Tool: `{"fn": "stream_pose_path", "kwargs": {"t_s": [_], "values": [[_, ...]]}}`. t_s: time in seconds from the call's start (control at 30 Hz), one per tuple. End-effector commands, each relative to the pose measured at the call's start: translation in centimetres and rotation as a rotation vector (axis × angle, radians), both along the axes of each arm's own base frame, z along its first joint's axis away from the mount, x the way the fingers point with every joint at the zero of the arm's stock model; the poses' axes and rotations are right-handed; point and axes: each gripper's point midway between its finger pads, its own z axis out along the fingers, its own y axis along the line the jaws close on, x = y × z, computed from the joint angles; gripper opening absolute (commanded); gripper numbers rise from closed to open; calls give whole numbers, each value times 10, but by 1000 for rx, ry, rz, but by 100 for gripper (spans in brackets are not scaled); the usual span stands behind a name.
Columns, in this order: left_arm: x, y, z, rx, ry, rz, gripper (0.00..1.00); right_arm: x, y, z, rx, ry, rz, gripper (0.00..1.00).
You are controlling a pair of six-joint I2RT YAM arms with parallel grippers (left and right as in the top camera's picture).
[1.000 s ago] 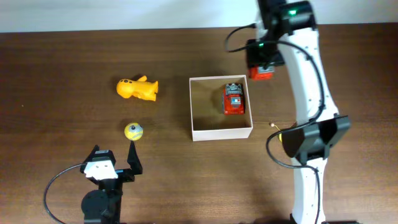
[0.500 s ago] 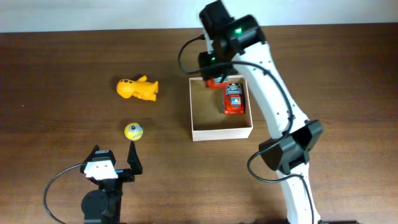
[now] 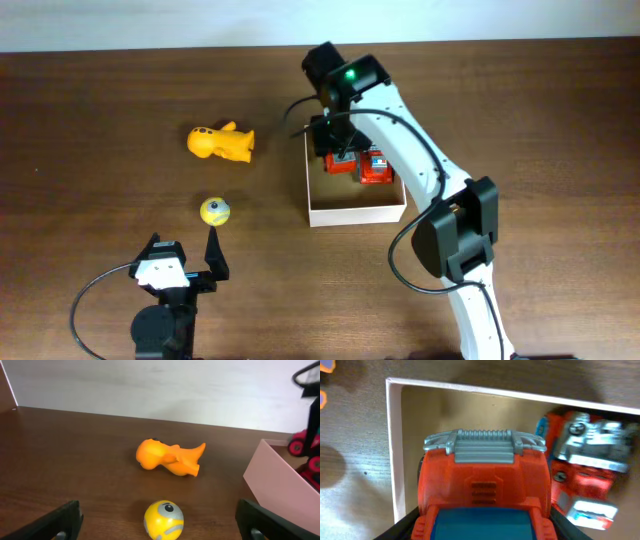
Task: Pack container
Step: 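Carry the fire truck over the box and lower it beside the tank truck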
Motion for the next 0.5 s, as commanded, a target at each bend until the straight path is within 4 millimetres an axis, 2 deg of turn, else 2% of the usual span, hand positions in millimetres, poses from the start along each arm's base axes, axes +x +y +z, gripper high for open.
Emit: {"fn": "stream_pose_path", "kwargs": {"t_s": [0.0,0.27,0.47], "values": [[0,-1,-2,-4,1,-6,99,-9,11,-16,-2,24,-5,56],[0,-1,-2,-4,1,-6,99,-10,14,-51,-2,33,-49,56],[0,-1,-2,-4,1,-6,99,-2,18,-61,17,-3,-50,56]]}}
